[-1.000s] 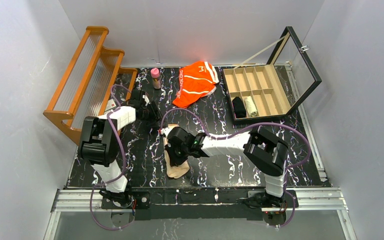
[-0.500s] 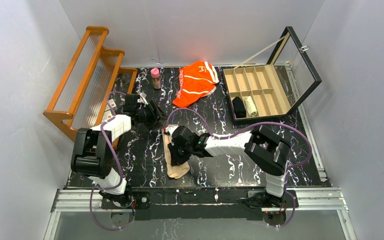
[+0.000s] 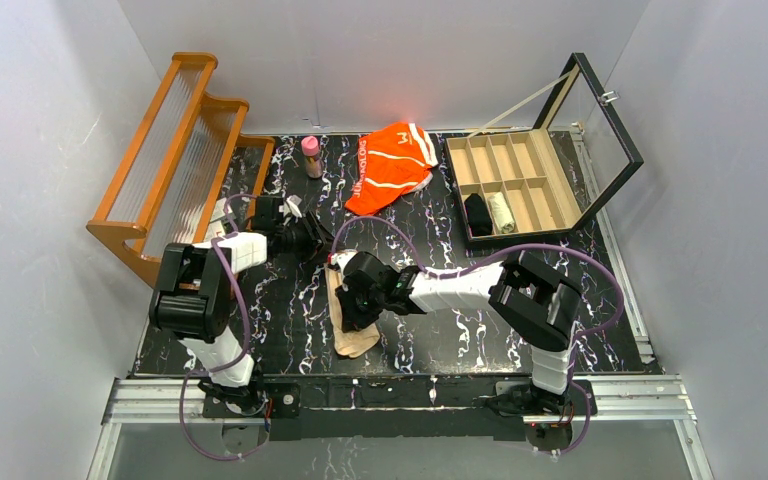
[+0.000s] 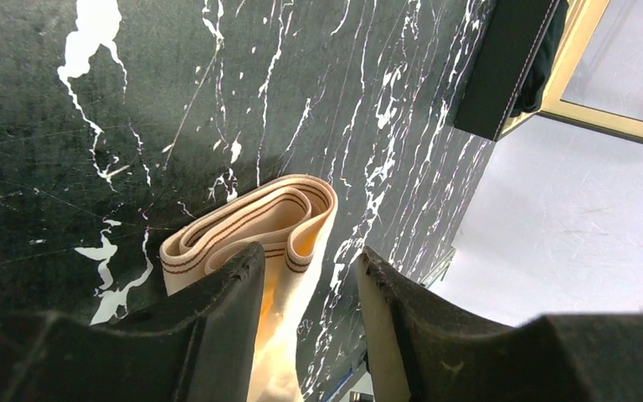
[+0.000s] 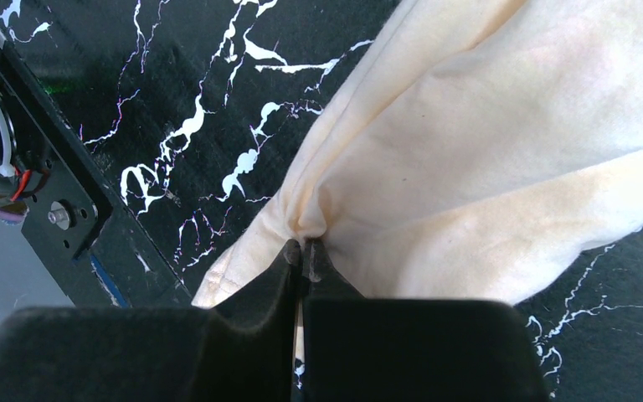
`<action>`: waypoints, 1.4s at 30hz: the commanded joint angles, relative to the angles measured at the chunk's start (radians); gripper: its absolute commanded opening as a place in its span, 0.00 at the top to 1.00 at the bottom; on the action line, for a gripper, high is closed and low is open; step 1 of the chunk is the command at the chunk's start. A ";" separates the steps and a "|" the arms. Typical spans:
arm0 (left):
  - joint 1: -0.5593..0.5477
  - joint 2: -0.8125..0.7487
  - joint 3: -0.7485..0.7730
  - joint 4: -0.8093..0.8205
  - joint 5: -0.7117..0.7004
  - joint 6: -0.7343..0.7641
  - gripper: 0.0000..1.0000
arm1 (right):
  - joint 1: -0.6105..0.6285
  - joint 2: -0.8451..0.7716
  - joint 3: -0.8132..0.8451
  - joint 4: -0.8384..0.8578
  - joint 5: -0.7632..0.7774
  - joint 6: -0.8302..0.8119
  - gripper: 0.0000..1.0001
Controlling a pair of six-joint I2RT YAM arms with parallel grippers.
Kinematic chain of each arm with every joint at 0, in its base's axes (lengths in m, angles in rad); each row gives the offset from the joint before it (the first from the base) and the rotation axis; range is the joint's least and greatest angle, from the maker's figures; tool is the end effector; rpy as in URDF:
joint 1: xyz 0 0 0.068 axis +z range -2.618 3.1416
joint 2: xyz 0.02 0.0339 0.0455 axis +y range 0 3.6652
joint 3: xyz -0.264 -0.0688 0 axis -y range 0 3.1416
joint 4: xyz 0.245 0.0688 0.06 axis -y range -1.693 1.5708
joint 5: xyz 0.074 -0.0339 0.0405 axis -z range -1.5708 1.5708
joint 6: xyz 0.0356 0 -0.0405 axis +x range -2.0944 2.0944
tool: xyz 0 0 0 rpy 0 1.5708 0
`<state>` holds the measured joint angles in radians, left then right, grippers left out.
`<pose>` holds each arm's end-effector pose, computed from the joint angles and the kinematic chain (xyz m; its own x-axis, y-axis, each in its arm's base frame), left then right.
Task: Roll the underwear
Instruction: Fold the underwear at the center of the board.
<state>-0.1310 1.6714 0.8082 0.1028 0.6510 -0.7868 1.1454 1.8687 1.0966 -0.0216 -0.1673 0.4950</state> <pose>0.3199 -0.0639 0.1585 -0.8643 -0.4543 -0.2159 -0.1031 0.5801 -0.8080 0.1561 0.3589 0.1602 -0.7085 -0.4287 -0.5606 -0.6930 0.5730 0.4376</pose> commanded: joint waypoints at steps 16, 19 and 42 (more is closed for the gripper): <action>-0.016 -0.033 0.032 -0.141 -0.041 0.123 1.00 | 0.000 -0.050 0.043 -0.061 0.006 -0.025 0.92; -0.016 -0.055 0.056 -0.210 -0.093 0.162 1.00 | 0.000 -0.076 0.042 -0.074 -0.004 -0.032 0.92; -0.013 -0.183 0.026 -0.379 -0.231 0.175 1.00 | 0.020 -0.113 0.066 -0.126 -0.097 -0.056 0.58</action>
<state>-0.1413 1.5337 0.8570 -0.2173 0.4252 -0.6106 1.1606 1.7992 1.1183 -0.1619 -0.2562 0.4267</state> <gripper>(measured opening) 0.020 0.393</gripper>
